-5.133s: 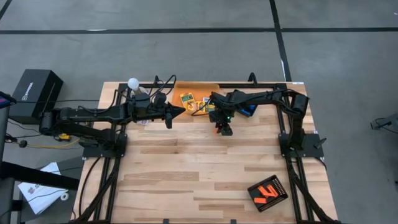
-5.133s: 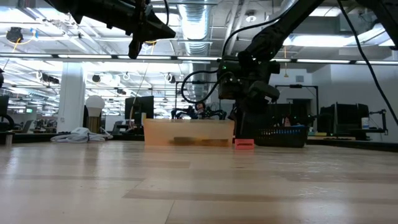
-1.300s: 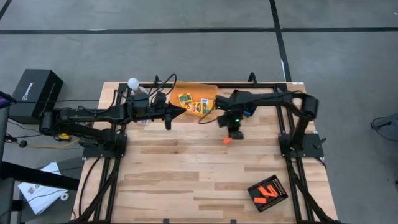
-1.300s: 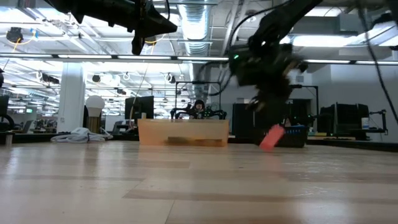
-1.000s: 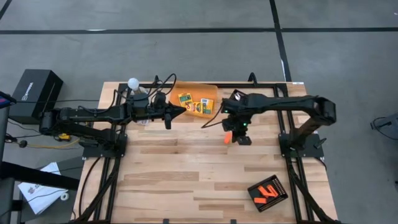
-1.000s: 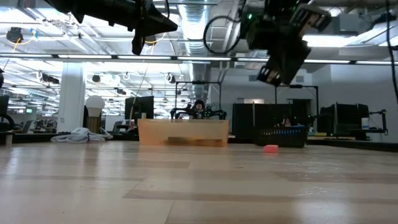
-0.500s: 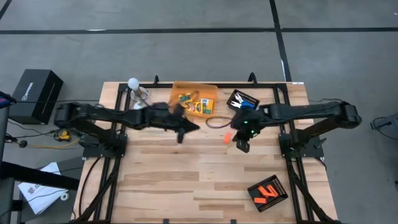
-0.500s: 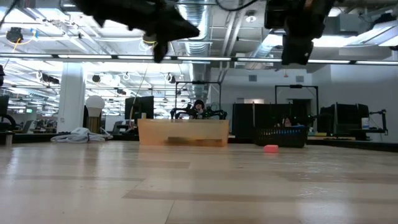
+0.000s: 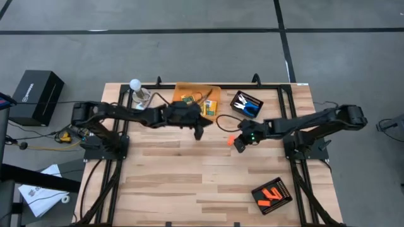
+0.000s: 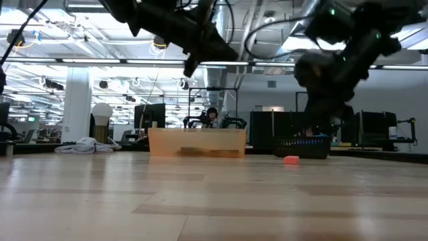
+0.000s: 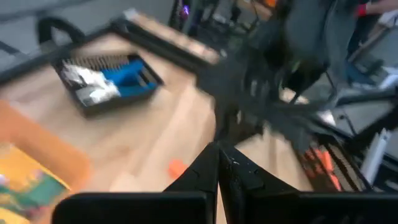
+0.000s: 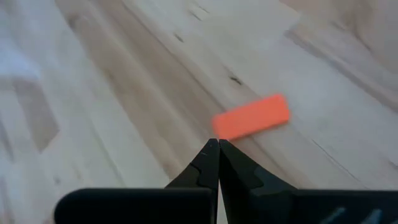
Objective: Pick & Place School Supplies
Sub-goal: Put the orange eraser into the bottom black bin
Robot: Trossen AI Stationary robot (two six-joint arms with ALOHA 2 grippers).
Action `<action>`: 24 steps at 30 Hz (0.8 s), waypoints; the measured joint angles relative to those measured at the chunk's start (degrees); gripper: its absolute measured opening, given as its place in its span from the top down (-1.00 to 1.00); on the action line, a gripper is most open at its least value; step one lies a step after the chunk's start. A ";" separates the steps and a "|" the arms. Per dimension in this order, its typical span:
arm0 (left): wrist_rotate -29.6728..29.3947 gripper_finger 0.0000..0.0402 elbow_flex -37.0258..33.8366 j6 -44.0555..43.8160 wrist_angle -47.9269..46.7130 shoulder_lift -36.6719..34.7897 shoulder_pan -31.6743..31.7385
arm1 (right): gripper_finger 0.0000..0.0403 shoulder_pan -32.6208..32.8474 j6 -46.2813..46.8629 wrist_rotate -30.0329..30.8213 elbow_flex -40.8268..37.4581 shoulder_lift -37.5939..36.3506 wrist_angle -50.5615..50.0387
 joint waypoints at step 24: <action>1.35 1.00 -0.02 4.23 -9.72 -4.57 7.17 | 1.00 -5.92 -2.97 -8.91 -1.92 11.84 17.49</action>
